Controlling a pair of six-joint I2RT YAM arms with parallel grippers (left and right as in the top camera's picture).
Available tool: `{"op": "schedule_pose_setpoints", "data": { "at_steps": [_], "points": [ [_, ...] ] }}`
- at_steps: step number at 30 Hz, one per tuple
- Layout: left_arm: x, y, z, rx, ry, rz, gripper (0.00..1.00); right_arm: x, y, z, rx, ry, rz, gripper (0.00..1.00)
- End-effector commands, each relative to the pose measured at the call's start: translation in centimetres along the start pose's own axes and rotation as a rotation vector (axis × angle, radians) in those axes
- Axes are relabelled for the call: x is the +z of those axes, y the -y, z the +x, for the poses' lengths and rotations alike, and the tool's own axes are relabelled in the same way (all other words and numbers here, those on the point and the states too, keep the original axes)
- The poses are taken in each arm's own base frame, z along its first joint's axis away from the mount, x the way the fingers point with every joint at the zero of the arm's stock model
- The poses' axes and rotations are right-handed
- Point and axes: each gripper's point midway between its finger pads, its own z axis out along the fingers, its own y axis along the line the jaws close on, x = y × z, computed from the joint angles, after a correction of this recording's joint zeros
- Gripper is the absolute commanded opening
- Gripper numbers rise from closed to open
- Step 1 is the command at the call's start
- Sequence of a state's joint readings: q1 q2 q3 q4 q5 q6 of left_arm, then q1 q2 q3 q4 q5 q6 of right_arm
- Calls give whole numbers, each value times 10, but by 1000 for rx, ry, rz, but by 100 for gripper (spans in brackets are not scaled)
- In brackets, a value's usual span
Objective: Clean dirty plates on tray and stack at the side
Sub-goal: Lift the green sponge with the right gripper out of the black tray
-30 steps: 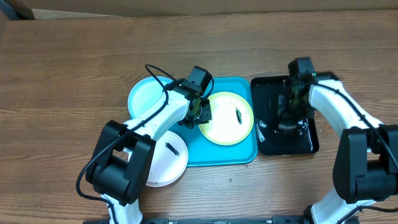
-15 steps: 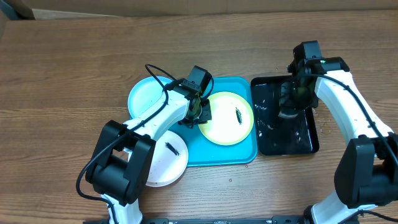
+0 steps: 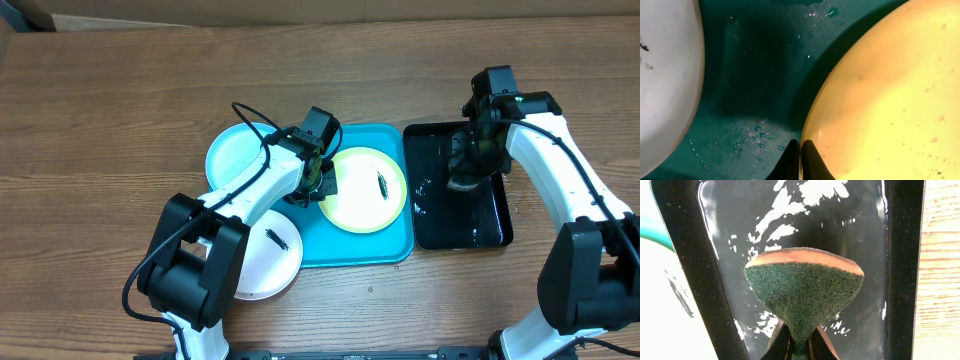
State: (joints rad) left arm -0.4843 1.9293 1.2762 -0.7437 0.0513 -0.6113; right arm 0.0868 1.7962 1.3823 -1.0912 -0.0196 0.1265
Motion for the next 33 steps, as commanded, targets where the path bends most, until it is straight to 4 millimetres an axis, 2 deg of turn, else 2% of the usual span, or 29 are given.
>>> {"op": "schedule_pose_setpoints", "data": {
  "at_steps": [1,8,14,28,33],
  "points": [
    [5,-13,-1,-25,3,-53,4,-16,-5,-9,-8,55,-16,4],
    [4,-21,-4,-88,-6,-51,4,-15,-6,-4,38,34,-17,4],
    [3,-32,-4,-132,-24,-64,4,-7,-14,5,10,12,-11,4],
    [4,-30,-3,-131,-33,-49,4,3,-11,6,17,15,16,4],
    [3,-31,-2,-131,-39,-53,4,1,-13,-1,35,40,10,4]
  ]
}}
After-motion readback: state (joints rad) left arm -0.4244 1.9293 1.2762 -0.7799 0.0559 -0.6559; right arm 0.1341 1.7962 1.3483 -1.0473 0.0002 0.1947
